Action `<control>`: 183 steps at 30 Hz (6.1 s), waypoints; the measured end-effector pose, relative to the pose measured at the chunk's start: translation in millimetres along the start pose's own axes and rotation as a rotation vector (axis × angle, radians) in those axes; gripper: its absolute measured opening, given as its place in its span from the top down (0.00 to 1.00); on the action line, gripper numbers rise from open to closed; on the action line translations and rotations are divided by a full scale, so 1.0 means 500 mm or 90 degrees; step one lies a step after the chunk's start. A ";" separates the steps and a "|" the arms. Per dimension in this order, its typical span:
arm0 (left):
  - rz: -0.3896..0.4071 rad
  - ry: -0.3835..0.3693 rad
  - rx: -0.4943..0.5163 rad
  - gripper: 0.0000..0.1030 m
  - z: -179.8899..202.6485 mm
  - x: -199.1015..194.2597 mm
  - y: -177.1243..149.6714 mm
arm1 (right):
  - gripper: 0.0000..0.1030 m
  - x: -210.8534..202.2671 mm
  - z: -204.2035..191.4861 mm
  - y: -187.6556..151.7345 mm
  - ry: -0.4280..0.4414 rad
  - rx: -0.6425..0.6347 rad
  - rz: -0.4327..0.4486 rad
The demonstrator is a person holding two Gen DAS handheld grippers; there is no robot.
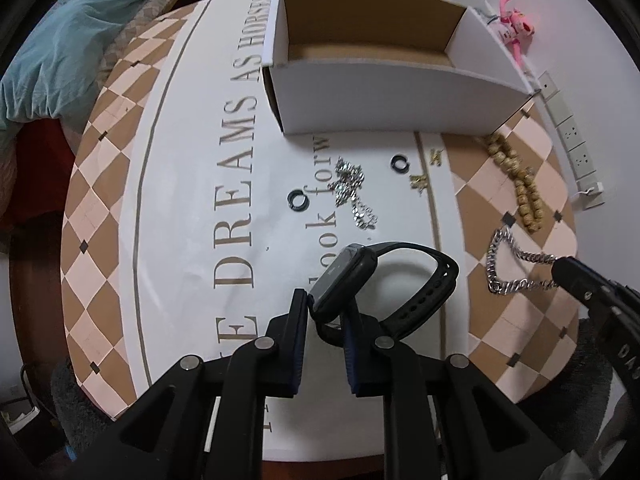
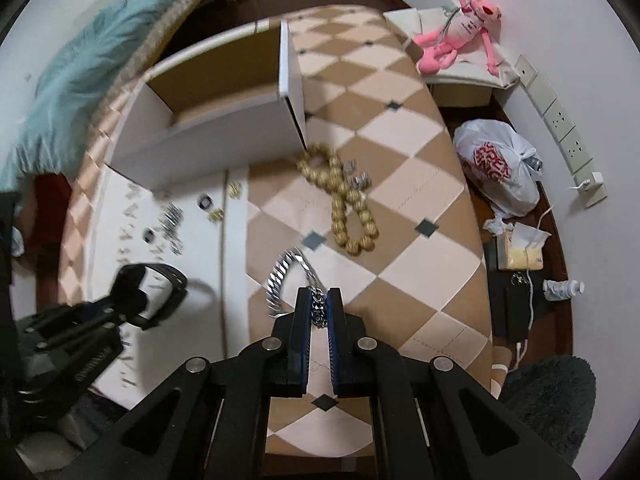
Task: Organize jewelry
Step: 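Grasp the black watch band with the left tool while the right tool grasps the silver chain bracelet, then carry the watch band into the box with the left tool while the right tool drops the chain in, then lift both open tools out of the box toward the remaining jewelry, then grasp the silver charm pendant with the left tool while the right tool grasps the wooden bead bracelet, then lower the pendant into the box with the left tool while the right tool drops the bead bracelet in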
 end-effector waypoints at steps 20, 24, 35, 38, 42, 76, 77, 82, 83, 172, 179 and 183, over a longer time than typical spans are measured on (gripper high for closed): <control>0.124 -0.048 -0.029 0.87 0.009 -0.078 0.292 | 0.93 -0.104 -0.128 0.319 0.115 -0.046 0.151; 0.117 -0.049 -0.045 0.87 0.001 -0.043 0.342 | 0.93 -0.051 -0.144 0.364 0.119 -0.053 0.135; 0.054 -0.070 -0.092 0.87 -0.005 0.049 0.388 | 0.93 0.111 -0.149 0.386 0.147 -0.028 0.030; 0.041 -0.080 -0.108 0.86 -0.006 0.061 0.390 | 0.93 0.135 -0.153 0.379 0.167 -0.023 0.001; 0.040 -0.065 -0.108 0.58 -0.011 0.062 0.399 | 0.92 0.157 -0.150 0.375 0.170 -0.023 -0.030; 0.164 0.113 -0.046 0.06 -0.086 -0.036 0.315 | 0.10 0.076 -0.084 0.295 -0.043 -0.101 0.050; 0.173 0.113 -0.044 0.06 -0.084 -0.049 0.316 | 0.10 0.062 -0.084 0.297 -0.046 -0.103 0.062; 0.206 0.103 -0.045 0.06 -0.072 -0.107 0.319 | 0.10 -0.011 -0.087 0.310 -0.051 -0.103 0.114; 0.213 0.100 -0.045 0.06 -0.069 -0.117 0.319 | 0.10 -0.025 -0.088 0.312 -0.050 -0.102 0.122; 0.206 -0.200 -0.072 0.95 0.052 -0.116 0.291 | 0.91 -0.066 -0.088 0.292 0.165 0.020 0.160; 0.161 -0.208 -0.093 0.95 0.033 -0.059 0.346 | 0.91 0.022 -0.124 0.337 0.186 0.042 0.106; 0.135 -0.192 -0.104 0.95 0.017 -0.023 0.350 | 0.91 0.080 -0.137 0.334 0.175 0.033 0.072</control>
Point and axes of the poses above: each gripper's, at about its wrist camera, not at the fingertips, and x roughly the way its jaws point, z to its right, y to its top, the point moved 9 cm from there along x, roughly the way its jaws point, and after that the axes turned 15 degrees about z, right-handed, at the moved point
